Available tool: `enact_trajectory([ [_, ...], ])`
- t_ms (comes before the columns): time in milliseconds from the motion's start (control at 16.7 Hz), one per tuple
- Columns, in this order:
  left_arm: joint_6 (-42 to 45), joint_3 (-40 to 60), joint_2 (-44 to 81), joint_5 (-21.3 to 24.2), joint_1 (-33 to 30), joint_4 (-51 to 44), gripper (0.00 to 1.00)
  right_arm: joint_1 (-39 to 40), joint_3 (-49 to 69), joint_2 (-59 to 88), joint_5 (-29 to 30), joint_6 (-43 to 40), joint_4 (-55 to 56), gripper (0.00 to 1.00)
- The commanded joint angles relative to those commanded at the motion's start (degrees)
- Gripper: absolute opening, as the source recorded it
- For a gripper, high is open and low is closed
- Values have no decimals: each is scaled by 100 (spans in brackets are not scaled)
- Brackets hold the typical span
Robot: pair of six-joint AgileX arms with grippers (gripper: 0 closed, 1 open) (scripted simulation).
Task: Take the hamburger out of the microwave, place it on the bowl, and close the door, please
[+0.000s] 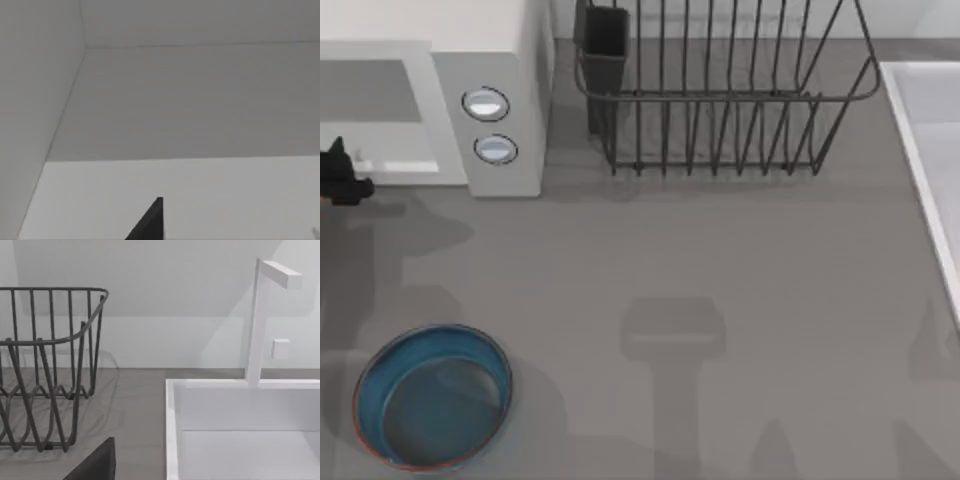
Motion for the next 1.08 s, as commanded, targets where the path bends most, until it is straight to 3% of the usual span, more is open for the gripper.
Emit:
enact_trajectory([
  [420,8,72,-1502,-18,5,-1602,0,0,0,0,0,0,0,100],
  [840,19,69,-1652,-22,3,-1758,0,0,0,0,0,0,0,100],
  [1080,-574,62,-1711,-599,-347,-1895,0,0,0,0,0,0,0,100],
])
